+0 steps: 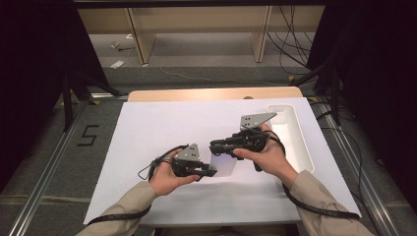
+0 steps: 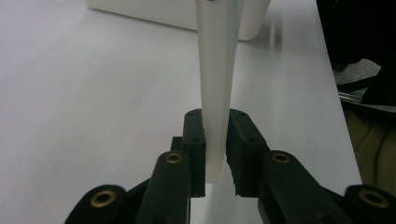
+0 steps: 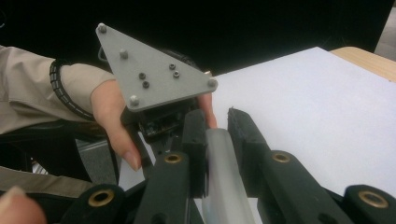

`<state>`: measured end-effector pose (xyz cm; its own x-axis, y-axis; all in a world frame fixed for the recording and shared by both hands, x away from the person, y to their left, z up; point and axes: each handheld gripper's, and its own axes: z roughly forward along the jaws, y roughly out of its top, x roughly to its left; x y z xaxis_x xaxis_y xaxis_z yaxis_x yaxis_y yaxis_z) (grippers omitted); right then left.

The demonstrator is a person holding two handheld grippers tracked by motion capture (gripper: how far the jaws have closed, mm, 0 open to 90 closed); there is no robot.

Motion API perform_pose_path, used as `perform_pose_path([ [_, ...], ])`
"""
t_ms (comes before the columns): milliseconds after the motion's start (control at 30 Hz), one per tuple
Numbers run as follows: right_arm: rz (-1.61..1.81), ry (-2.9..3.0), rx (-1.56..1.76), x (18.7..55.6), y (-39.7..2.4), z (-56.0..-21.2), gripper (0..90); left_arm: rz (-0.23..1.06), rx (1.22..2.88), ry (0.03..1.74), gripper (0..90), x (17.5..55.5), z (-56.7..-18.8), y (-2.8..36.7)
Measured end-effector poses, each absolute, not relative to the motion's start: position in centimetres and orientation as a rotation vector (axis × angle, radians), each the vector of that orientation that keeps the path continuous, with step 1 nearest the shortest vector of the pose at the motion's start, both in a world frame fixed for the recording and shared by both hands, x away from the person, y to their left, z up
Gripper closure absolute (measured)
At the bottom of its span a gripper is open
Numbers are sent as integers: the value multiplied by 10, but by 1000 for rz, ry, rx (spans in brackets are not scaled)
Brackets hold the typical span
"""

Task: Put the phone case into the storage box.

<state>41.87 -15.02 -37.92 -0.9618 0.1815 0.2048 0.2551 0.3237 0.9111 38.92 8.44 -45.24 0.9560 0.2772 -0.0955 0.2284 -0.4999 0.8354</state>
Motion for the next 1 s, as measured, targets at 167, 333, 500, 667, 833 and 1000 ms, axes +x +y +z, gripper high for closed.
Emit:
perform_pose_path([
  [167, -1742, -2503, -412, 419, -150, -379, 781, 56, 2111, 354, 778, 389, -452, 85],
  [333, -1750, -2508, -408, 419, -150, -379, 775, 48, 2107, 358, 778, 390, -452, 85],
  [500, -1759, -2518, -390, 419, -150, -379, 754, 25, 2101, 360, 787, 390, -452, 85],
  [667, -1783, -2541, -388, 419, -150, -379, 624, 19, 2106, 368, 809, 389, -451, 85],
  [833, -1834, -2566, -441, 421, -151, -380, 429, 49, 2101, 414, 810, 390, -451, 87],
  [1000, -1913, -2539, -522, 424, -155, -379, 300, 91, 2088, 496, 809, 393, -450, 91],
])
